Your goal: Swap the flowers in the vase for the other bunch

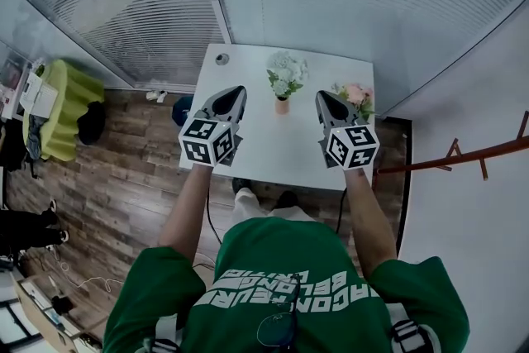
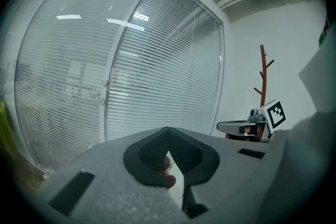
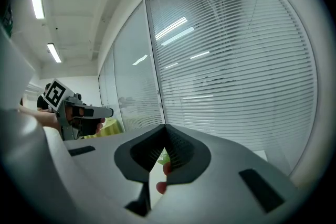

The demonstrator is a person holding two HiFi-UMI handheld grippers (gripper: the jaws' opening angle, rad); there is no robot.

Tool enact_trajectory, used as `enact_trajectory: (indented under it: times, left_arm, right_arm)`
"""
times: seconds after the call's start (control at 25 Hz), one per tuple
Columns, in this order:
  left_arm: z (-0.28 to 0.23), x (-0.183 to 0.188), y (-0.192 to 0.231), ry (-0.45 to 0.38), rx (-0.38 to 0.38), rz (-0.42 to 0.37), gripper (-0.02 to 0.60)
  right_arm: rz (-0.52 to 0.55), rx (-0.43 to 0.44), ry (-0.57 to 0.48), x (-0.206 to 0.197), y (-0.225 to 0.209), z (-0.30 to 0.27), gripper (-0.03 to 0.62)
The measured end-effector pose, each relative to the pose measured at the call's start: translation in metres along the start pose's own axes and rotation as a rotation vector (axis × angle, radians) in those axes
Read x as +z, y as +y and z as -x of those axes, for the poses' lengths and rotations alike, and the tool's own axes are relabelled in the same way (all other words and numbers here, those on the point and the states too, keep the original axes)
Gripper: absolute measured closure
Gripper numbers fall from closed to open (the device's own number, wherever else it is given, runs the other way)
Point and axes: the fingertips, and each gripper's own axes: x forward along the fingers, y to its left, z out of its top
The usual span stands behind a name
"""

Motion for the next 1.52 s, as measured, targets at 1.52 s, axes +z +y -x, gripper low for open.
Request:
enact_trajectory:
  times: [1.52]
  left_arm:
    - [-0.06,-0.061,0.014,0.118,-0.074,0.016,0.58]
  right_arm:
    - [0.032,0.077,0.191,-0.102,-0.023,-0.066,0.559]
